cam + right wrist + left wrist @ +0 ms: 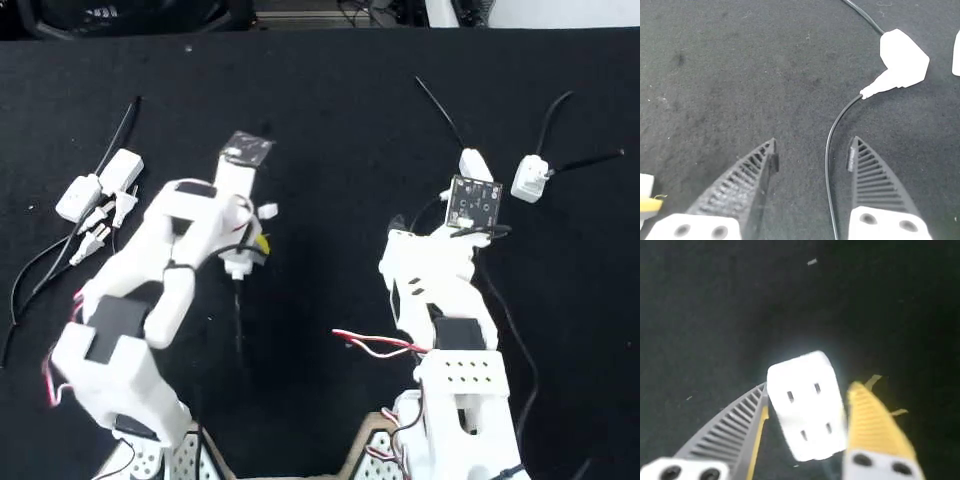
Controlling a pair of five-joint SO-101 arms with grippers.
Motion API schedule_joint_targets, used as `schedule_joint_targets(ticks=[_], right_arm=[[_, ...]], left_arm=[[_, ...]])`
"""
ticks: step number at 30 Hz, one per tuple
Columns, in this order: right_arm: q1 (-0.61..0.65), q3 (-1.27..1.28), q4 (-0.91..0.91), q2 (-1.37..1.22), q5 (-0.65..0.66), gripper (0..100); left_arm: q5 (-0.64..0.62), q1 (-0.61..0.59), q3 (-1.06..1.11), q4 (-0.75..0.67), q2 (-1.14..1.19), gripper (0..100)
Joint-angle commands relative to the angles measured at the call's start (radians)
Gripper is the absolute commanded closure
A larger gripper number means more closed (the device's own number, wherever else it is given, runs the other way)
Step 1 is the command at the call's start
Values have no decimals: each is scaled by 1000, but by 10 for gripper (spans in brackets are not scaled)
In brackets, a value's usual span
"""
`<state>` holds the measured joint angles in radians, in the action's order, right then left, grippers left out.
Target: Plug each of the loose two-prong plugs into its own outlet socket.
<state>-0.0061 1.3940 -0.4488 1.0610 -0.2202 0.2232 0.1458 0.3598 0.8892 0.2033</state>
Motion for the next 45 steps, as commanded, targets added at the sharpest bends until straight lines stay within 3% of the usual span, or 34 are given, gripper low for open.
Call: schedule_joint_targets(ticks=[1, 8, 14, 21, 29, 32, 37, 41, 45], right_arm=[[17, -38, 23, 21, 12, 779], [17, -38, 23, 21, 12, 779], [17, -38, 23, 21, 12, 779], [17, -38, 23, 21, 12, 779], [17, -38, 23, 21, 12, 779], [17, -38, 23, 21, 12, 779], [17, -38, 23, 21, 12, 779], [17, -38, 23, 21, 12, 779], [17, -38, 23, 21, 12, 779]], left_arm=[[23, 53, -143, 94, 15, 866], [361, 162, -237, 347, 17, 843], [368, 142, -234, 376, 15, 745], [276, 127, -245, 377, 2, 752], [293, 45, -70, 448, -252, 752], [292, 42, 101, 391, -336, 752], [290, -31, 332, 149, -379, 752], [215, -76, 367, 28, -385, 752], [186, -71, 328, -5, -377, 752]])
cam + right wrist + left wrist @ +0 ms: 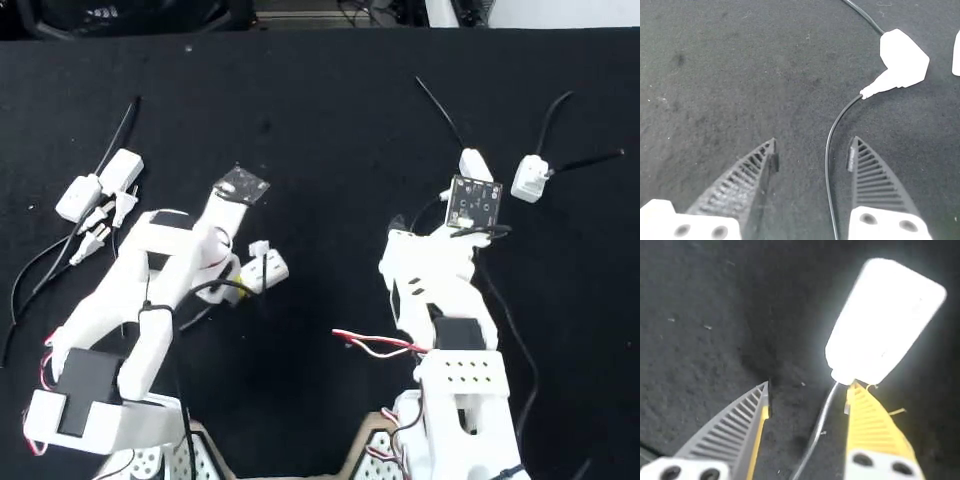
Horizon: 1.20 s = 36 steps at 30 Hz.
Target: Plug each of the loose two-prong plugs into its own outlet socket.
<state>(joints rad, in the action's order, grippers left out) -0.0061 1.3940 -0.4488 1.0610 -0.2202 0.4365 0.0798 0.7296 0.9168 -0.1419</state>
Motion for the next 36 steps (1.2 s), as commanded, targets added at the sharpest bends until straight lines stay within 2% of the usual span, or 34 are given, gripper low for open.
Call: schedule_joint_targets(ticks=[1, 12, 16, 19, 21, 25, 32, 36], right_arm=[[17, -38, 23, 21, 12, 779], [17, -38, 23, 21, 12, 779], [17, -38, 23, 21, 12, 779], [17, -38, 23, 21, 12, 779], [17, -38, 23, 21, 12, 779], [17, -38, 23, 21, 12, 779], [17, -38, 23, 21, 12, 779], [17, -38, 23, 21, 12, 779]], left_arm=[[-28, -5, -54, -34, -31, 752], [-114, -4, -79, -192, -32, 752], [-104, -4, -102, -109, -43, 752], [-103, -35, -191, 58, -43, 752], [-77, -81, -268, 169, -43, 752], [-57, -278, -423, 295, -32, 752], [57, -573, -484, 333, -32, 752], [61, -656, -476, 295, -31, 752]])
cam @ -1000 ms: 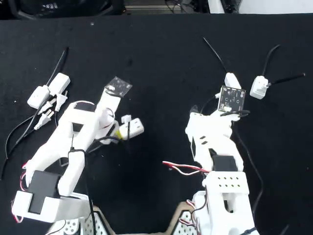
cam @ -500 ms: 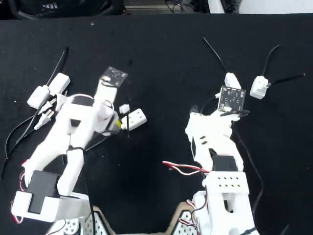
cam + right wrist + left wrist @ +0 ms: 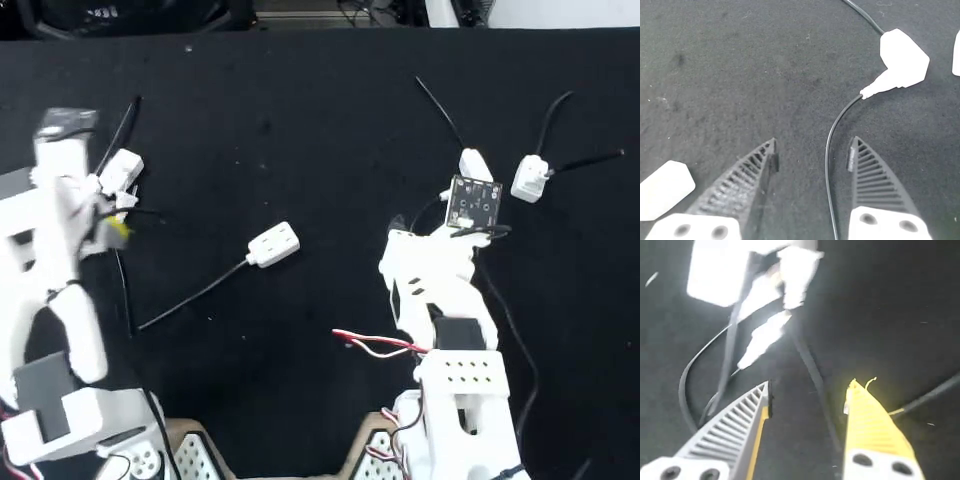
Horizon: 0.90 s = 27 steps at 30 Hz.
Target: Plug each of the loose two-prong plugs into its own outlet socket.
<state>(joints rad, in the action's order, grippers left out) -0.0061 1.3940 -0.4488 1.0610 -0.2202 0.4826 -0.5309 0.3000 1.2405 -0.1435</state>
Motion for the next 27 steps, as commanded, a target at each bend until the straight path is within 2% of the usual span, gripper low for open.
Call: schedule_joint_targets(ticks=[1, 10, 15, 27], right_arm=[[17, -38, 23, 21, 12, 779], [17, -38, 23, 21, 12, 779], [17, -38, 23, 21, 12, 779], [17, -38, 23, 21, 12, 779]], left_arm=[[15, -48, -36, -51, -29, 752], [20, -42, 120, -354, -28, 752], [118, -67, 226, -537, 26, 752], [118, -68, 122, -546, 249, 752]])
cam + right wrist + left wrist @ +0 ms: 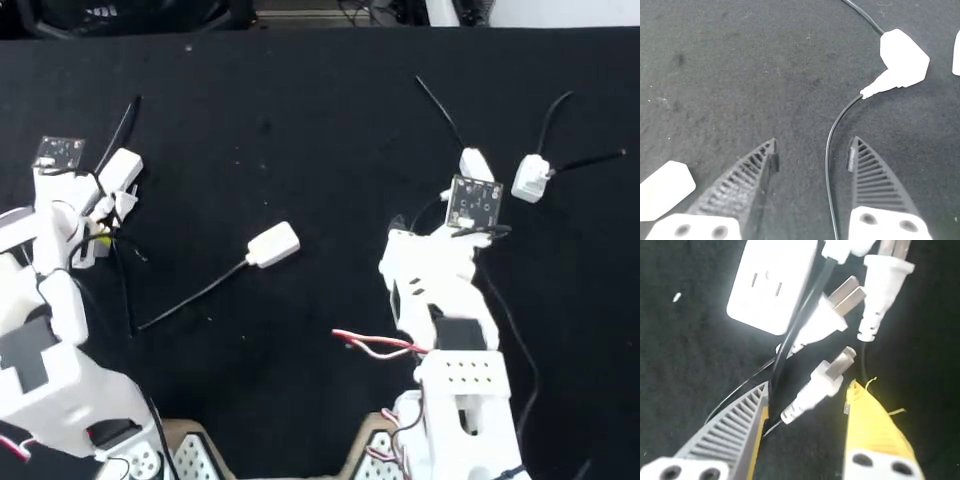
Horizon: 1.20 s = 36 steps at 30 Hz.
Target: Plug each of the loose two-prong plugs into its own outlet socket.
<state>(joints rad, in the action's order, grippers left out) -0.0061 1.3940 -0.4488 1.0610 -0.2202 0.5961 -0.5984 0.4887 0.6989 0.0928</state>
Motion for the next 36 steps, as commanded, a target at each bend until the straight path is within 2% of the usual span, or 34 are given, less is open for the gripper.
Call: schedule_joint_targets(ticks=[1, 5, 8, 11, 18, 25, 27, 30, 36], right_arm=[[17, -38, 23, 21, 12, 779], [17, -38, 23, 21, 12, 779], [17, -38, 23, 21, 12, 779], [17, -38, 23, 21, 12, 779], [17, -38, 23, 21, 12, 779], [17, -38, 23, 21, 12, 779], [17, -38, 23, 21, 12, 779], [14, -38, 23, 21, 12, 779], [8, -36, 23, 21, 6, 779]], left_arm=[[5, 2, -68, -5, 14, 752], [3, 8, -62, -5, -2, 773], [3, 22, -58, 8, -17, 861], [2, 47, -62, 77, -35, 977], [2, 79, -64, 204, -221, 951], [0, 165, -61, 422, -463, 950], [-41, 229, -53, 466, -508, 950], [-193, 346, -53, 496, -554, 950], [-442, 621, -19, 456, -562, 947]])
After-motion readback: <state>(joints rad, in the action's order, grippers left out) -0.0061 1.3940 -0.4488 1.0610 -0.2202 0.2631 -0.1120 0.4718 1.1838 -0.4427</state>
